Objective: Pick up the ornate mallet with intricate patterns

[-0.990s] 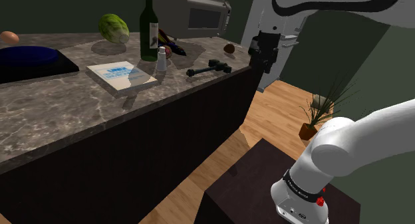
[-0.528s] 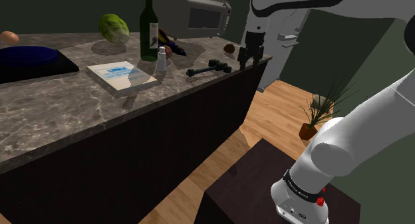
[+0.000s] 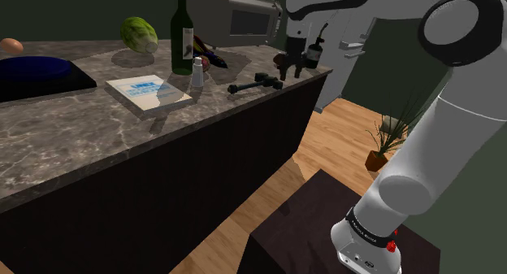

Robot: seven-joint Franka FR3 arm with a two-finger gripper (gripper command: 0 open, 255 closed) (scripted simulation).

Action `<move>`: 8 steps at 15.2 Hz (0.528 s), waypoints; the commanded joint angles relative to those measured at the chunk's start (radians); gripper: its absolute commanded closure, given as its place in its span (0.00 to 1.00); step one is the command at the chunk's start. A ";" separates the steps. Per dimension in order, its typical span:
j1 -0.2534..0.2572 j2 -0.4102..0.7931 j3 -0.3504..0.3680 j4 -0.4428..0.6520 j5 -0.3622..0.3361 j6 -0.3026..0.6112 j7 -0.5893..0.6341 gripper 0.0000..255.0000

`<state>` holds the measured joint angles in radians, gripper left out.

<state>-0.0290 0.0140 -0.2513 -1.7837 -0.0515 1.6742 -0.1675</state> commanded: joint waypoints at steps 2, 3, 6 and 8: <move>-0.021 0.137 -0.016 0.142 0.036 -0.007 -0.045 0.00; -0.029 0.181 -0.019 0.194 0.049 -0.015 -0.058 0.00; -0.041 0.235 -0.020 0.245 0.064 -0.014 -0.071 0.00; -0.041 0.235 -0.019 0.219 0.064 0.013 -0.070 0.00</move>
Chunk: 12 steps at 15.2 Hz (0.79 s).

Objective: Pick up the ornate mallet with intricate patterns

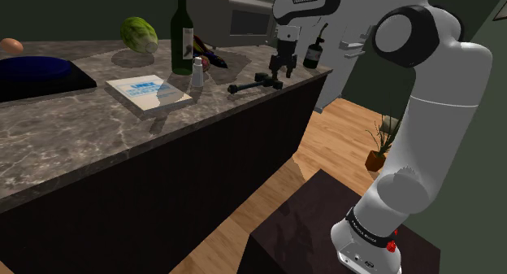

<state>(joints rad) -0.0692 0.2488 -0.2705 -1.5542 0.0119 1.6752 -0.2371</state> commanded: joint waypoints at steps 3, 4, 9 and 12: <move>0.000 0.003 0.001 -0.048 0.001 0.051 0.000 0.00; 0.001 0.005 0.001 -0.066 0.002 0.072 0.000 0.00; 0.002 0.003 0.001 -0.069 0.001 0.072 0.002 1.00; 0.002 0.003 0.001 -0.069 0.001 0.072 0.002 1.00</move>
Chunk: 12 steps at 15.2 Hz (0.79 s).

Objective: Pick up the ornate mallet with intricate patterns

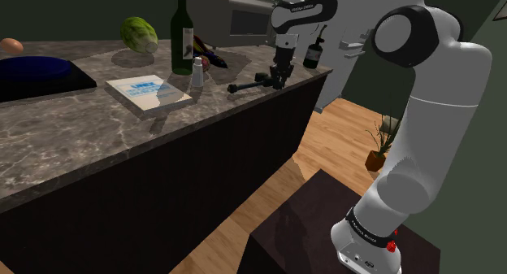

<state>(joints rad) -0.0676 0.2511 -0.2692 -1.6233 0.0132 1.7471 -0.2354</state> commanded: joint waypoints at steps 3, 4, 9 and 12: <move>0.000 0.001 0.000 0.000 0.000 0.001 0.000 1.00; -0.001 0.003 0.000 0.003 0.001 0.000 -0.001 1.00; -0.002 -0.002 -0.001 0.064 -0.001 -0.066 -0.003 1.00; -0.003 -0.002 -0.002 0.104 -0.001 -0.106 -0.004 1.00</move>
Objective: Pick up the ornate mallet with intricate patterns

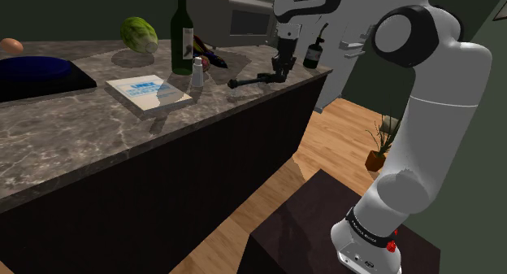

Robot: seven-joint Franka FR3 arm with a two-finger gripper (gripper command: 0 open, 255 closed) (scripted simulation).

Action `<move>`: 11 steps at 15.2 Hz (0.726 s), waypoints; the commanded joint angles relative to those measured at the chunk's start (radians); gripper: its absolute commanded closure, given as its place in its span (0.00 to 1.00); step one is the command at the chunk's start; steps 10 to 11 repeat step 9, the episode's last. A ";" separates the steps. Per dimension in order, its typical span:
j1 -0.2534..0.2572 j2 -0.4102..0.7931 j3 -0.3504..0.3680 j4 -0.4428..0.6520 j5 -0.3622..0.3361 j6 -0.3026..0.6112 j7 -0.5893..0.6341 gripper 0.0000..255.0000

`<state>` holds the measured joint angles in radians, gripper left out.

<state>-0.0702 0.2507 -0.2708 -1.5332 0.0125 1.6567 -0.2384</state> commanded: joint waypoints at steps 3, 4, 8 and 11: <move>-0.002 0.001 -0.001 0.058 0.000 -0.057 -0.003 1.00; -0.003 0.002 -0.001 0.073 0.001 -0.071 -0.003 1.00; -0.005 0.009 -0.002 0.124 0.002 -0.116 -0.005 1.00; -0.005 0.009 -0.002 0.124 0.002 -0.116 -0.005 1.00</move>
